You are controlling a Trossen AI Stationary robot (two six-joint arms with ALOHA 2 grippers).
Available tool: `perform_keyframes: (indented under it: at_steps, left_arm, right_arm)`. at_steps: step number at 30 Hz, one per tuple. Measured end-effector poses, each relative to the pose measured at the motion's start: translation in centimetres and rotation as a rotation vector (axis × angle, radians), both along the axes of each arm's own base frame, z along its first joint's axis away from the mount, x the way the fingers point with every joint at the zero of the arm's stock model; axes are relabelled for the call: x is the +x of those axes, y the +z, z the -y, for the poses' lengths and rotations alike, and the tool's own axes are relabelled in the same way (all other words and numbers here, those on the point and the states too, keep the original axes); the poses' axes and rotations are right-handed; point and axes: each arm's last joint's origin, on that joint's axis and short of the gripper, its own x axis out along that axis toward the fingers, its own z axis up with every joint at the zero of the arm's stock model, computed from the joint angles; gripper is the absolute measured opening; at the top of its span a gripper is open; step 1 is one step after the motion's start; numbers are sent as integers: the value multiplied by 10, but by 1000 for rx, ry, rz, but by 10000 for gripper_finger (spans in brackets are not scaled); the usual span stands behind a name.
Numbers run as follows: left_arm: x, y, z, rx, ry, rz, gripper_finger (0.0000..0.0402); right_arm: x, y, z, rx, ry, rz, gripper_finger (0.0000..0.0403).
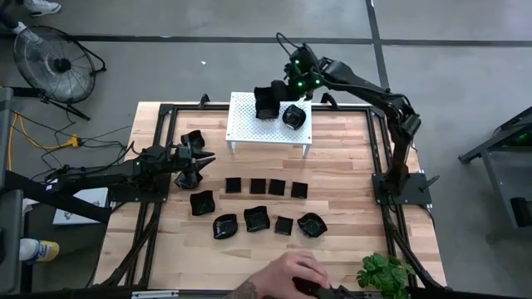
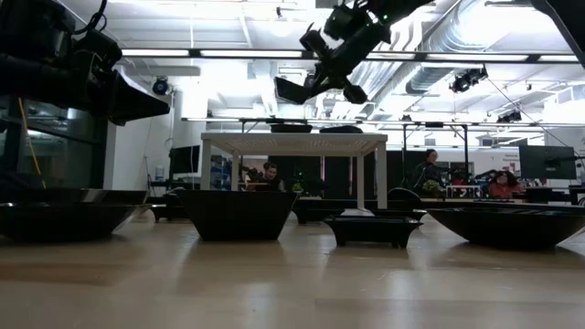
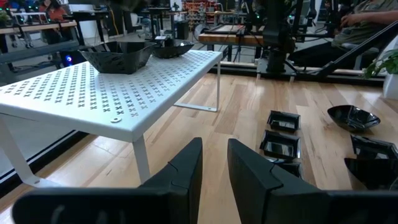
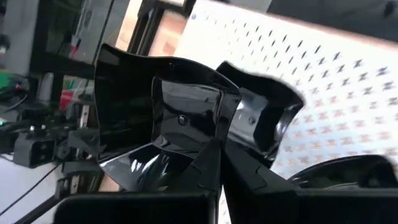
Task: Pick & Place Mini shaped plates
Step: Stack the distorted square plate on top of the other distorted square plate on the shelf
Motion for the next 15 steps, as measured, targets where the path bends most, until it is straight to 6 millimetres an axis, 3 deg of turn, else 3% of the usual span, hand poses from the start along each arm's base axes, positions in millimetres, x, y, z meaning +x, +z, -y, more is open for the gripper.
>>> perform_keyframes:
  at_steps: [15]
  left_arm:
    - [0,0,0,0,-1,0,73]
  right_arm:
    - [6,-17,4,62,-12,-45,6]
